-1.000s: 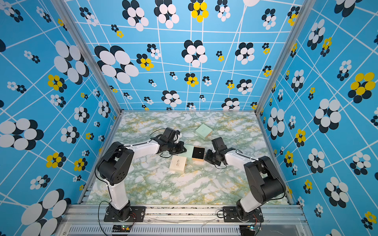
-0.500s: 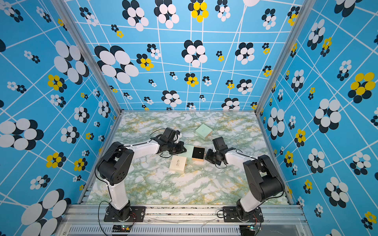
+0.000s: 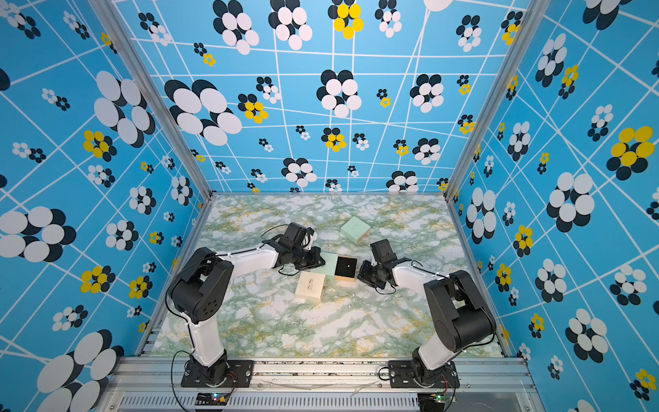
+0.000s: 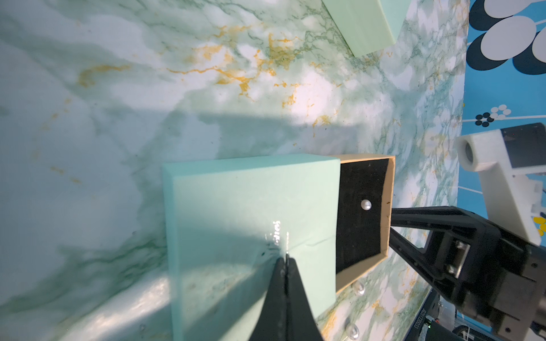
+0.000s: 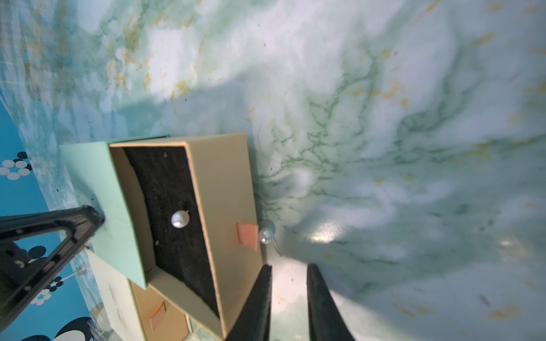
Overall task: Take out the earrings from the drawer-style jewelry box
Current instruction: Place the earring at the center of the board.
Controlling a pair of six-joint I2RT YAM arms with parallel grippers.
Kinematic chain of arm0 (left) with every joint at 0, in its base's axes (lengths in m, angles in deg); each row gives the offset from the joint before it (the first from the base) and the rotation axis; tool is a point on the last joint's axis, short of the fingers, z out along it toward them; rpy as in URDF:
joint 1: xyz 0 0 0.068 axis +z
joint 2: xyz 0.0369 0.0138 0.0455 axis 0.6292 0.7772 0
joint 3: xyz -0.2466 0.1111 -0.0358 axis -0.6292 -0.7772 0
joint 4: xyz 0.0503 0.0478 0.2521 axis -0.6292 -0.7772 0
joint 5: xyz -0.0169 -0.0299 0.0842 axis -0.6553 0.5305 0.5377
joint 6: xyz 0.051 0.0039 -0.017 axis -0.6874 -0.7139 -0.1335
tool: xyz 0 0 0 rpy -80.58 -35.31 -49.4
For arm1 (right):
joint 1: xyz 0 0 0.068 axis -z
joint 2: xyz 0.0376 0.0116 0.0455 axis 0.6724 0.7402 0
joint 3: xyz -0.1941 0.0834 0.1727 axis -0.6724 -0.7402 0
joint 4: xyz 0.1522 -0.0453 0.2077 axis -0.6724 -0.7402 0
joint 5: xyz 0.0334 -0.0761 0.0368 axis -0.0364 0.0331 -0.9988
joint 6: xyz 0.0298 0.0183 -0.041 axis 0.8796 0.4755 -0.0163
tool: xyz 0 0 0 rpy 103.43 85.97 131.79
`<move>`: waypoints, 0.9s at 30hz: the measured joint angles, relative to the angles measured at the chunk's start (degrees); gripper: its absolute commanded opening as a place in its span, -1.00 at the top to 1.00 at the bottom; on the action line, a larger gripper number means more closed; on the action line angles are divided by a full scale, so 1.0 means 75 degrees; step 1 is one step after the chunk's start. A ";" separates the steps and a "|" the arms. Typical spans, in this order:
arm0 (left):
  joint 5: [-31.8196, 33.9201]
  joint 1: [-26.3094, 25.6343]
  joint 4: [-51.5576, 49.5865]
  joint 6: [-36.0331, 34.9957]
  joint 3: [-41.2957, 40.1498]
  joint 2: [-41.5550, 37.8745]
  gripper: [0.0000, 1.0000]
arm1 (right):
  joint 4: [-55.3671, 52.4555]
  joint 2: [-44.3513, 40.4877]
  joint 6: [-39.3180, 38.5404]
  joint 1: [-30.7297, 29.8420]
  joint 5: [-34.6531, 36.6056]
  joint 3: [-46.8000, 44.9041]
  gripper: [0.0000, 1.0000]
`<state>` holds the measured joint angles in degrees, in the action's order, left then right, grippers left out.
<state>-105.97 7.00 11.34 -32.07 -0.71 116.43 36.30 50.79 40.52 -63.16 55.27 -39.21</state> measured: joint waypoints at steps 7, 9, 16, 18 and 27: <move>0.0000 0.0000 0.0000 0.0000 0.0000 0.0000 1.00 | -0.0309 -0.0070 -0.0239 0.0009 0.0020 0.0082 0.47; 0.0000 0.0000 0.0000 0.0003 0.0000 0.0000 1.00 | -0.0472 -0.0152 -0.0370 0.0009 0.0035 0.0172 0.47; 0.0000 0.0000 0.0000 0.0000 0.0000 0.0000 1.00 | -0.1087 -0.0603 -0.0857 0.0009 0.0219 0.0822 0.46; 0.0000 0.0000 -0.0003 0.0000 0.0000 0.0000 1.00 | -0.1215 -0.0679 -0.0950 0.0009 0.0265 0.1023 0.46; 0.0000 0.0000 -0.0003 0.0000 0.0000 0.0000 1.00 | -0.1649 -0.0731 -0.1154 0.0003 0.0417 0.1521 0.46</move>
<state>-105.97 7.00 11.32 -32.07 -0.71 116.43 23.92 45.31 31.86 -63.14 58.40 -27.81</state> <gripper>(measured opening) 0.042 0.268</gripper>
